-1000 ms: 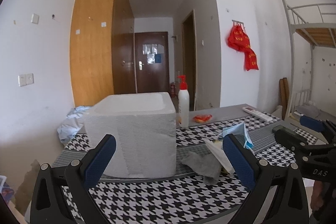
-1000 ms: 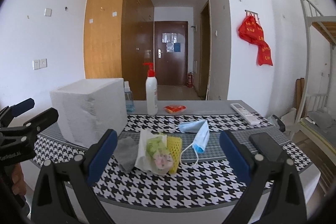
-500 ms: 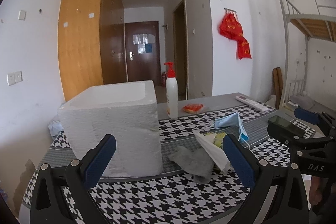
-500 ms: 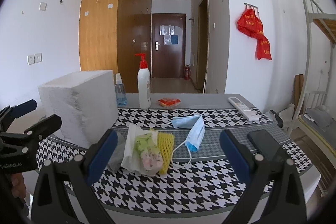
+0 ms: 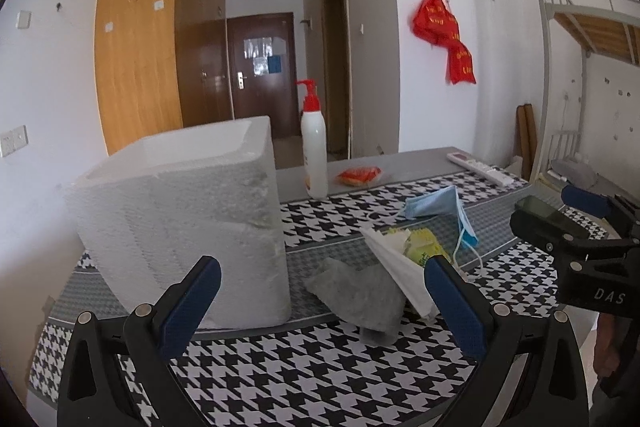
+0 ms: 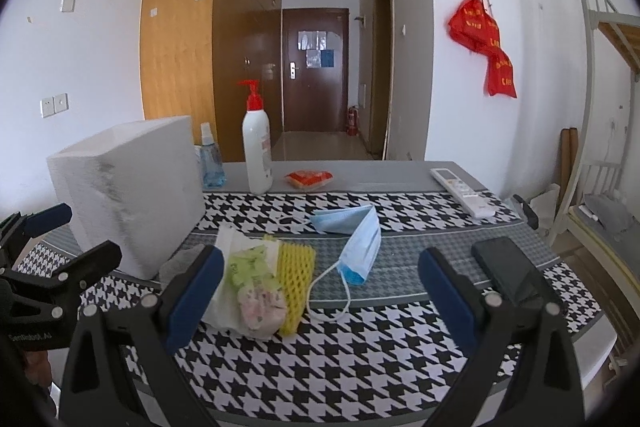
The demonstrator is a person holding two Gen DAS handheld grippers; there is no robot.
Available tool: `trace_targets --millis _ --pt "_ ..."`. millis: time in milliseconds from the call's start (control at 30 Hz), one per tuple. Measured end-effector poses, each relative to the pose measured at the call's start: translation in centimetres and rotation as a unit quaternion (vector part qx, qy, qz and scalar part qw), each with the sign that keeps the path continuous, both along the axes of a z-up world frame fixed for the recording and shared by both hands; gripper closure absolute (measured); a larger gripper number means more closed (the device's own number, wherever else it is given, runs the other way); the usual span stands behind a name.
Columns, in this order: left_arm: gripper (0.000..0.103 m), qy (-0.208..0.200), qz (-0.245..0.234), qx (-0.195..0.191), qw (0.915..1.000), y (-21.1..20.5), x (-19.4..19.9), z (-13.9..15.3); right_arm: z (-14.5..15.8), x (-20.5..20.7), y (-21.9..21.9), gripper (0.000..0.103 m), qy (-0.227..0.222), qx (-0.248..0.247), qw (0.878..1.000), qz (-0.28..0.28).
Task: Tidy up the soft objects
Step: 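Move the left tool to the grey cloth while the right tool approaches the blue face mask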
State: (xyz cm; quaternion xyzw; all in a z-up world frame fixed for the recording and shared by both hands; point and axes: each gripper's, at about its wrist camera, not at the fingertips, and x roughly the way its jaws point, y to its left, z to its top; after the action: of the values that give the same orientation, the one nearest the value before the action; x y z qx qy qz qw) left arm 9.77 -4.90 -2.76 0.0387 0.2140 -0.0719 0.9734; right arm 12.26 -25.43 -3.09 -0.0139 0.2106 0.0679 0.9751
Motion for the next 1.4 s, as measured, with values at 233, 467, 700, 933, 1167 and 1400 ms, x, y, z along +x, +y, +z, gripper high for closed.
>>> trace_targets --millis 233,467,700,933,1167,1400 --pt "0.001 0.025 -0.002 0.014 0.9996 -0.7 1.2 -1.2 -0.5 1.1 -0.4 0.004 0.02 -0.004 1.0 -0.003" --pt "0.004 0.052 -0.011 0.021 0.9984 -1.3 2.1 -2.4 -0.8 1.9 -0.7 0.004 0.032 -0.013 0.999 -0.003" --pt "0.014 0.079 -0.028 0.02 0.9963 -1.8 3.2 -3.1 -0.7 3.8 -1.8 0.004 0.052 -0.011 0.999 0.001" --pt "0.024 0.112 -0.036 0.021 0.9929 -2.4 4.3 -4.1 -0.9 6.2 -2.7 0.004 0.08 -0.003 0.997 0.011" --pt "0.026 0.135 -0.034 0.032 0.9898 -3.0 5.2 -4.9 -1.5 8.7 -3.3 0.004 0.109 -0.006 0.994 0.015" --pt "0.035 0.152 -0.021 0.053 0.9867 -3.3 5.9 -5.4 -2.3 11.3 -3.7 0.004 0.136 -0.017 0.99 0.018"
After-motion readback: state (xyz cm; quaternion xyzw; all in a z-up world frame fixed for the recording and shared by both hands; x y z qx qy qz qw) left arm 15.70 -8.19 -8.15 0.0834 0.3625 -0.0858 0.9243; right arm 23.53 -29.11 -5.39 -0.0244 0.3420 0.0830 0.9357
